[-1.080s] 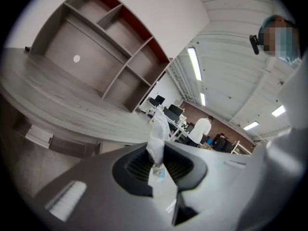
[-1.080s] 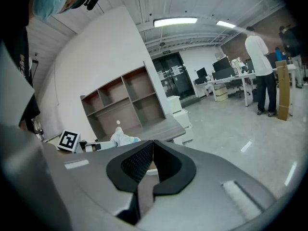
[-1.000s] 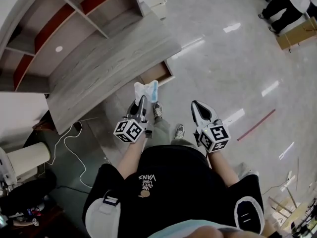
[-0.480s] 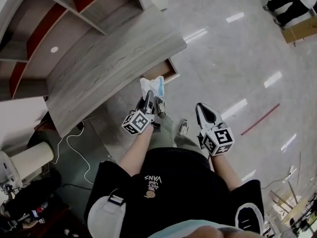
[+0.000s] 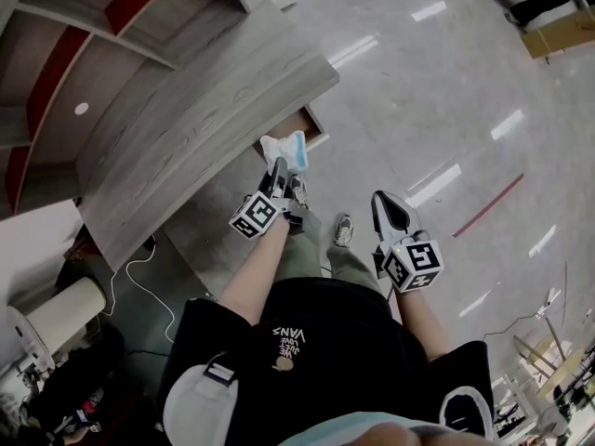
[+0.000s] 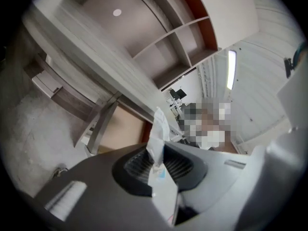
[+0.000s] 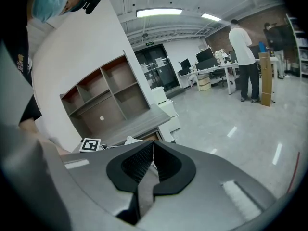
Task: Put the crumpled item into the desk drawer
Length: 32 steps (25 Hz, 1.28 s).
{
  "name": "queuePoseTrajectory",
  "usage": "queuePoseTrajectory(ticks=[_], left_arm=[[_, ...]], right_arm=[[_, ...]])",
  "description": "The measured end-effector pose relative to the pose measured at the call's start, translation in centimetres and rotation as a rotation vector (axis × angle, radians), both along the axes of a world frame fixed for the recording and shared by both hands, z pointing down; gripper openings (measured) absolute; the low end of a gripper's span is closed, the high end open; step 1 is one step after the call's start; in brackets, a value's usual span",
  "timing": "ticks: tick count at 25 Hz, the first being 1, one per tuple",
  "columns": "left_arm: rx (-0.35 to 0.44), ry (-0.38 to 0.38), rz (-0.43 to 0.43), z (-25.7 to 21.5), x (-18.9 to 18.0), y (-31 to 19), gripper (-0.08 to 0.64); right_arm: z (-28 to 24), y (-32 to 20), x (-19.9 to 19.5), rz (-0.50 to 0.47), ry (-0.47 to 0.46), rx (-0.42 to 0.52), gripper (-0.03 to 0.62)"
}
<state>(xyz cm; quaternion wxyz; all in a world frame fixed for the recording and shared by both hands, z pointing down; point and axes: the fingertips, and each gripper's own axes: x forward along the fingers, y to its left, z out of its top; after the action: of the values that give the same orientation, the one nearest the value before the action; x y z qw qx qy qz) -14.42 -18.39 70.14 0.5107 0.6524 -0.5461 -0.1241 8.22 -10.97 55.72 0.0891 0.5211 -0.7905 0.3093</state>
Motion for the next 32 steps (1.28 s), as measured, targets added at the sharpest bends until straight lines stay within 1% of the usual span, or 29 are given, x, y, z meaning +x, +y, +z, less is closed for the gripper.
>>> queuePoseTrajectory(ticks=[5,13,17,28,32], left_arm=[[-0.034,0.111,-0.060,1.6,0.4,-1.2,0.103],[-0.079,0.189,-0.119,3.5,1.1,-2.1,0.103],[-0.097,0.237,-0.174,4.2,1.1,-2.5,0.103],[-0.193,0.269,-0.250,6.5,-0.3,-4.9,0.103],[-0.219,0.291,-0.265,7.3,-0.5,-5.5,0.103]], right_arm=[[0.7,-0.2,0.5,0.030,-0.001,-0.018,0.003],[1.7,-0.4,1.4,0.082,0.005,-0.043,0.003],[2.1,-0.6,1.6,0.103,-0.003,-0.052,0.003],[3.1,-0.3,1.7,0.140,-0.016,-0.080,0.003],[3.4,-0.3,1.6,0.150,-0.015,-0.087,0.003]])
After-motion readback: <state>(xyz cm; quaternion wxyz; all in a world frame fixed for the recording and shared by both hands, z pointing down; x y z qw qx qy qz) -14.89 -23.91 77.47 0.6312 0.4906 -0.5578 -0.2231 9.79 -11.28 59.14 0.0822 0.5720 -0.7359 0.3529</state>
